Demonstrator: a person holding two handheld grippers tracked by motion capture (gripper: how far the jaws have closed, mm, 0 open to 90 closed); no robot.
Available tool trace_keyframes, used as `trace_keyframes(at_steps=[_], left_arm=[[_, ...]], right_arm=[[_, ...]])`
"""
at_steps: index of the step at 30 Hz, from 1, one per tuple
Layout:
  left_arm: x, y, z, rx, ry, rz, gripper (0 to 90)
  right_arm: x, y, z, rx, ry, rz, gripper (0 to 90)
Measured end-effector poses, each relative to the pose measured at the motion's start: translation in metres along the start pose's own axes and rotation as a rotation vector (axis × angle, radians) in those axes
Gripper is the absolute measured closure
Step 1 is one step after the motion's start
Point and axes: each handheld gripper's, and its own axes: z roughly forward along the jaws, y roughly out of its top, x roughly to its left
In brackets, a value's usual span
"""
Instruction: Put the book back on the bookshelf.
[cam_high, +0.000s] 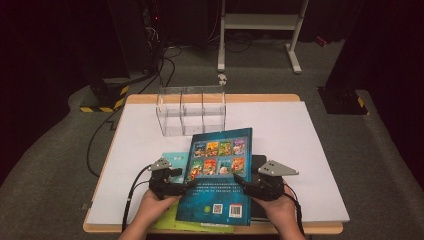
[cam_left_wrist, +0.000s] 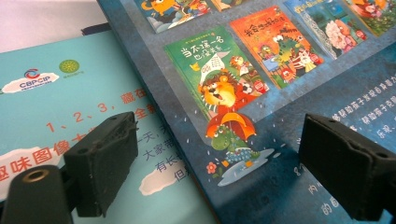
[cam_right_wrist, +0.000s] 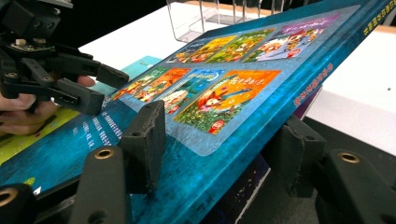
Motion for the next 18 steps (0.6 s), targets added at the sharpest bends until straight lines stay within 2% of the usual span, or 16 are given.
trace_keyframes(at_steps=[6, 10, 14, 18], left_arm=[[0.003, 0.001, 0.000, -0.004, -0.035, -0.036, 8.9], [0.005, 0.005, 0.004, -0.012, -0.103, -0.090, 9.5], [0.007, 0.006, 0.007, -0.026, -0.140, -0.114, 6.5], [0.006, 0.007, 0.009, -0.025, -0.180, -0.116, 8.7]], right_arm=[[0.004, 0.002, -0.005, -0.026, 0.001, -0.032, 41.9], [0.007, 0.003, -0.009, -0.044, 0.000, -0.057, 42.3], [0.010, 0.005, -0.012, -0.061, 0.001, -0.084, 42.8], [0.011, 0.006, -0.013, -0.067, 0.002, -0.089, 42.9]])
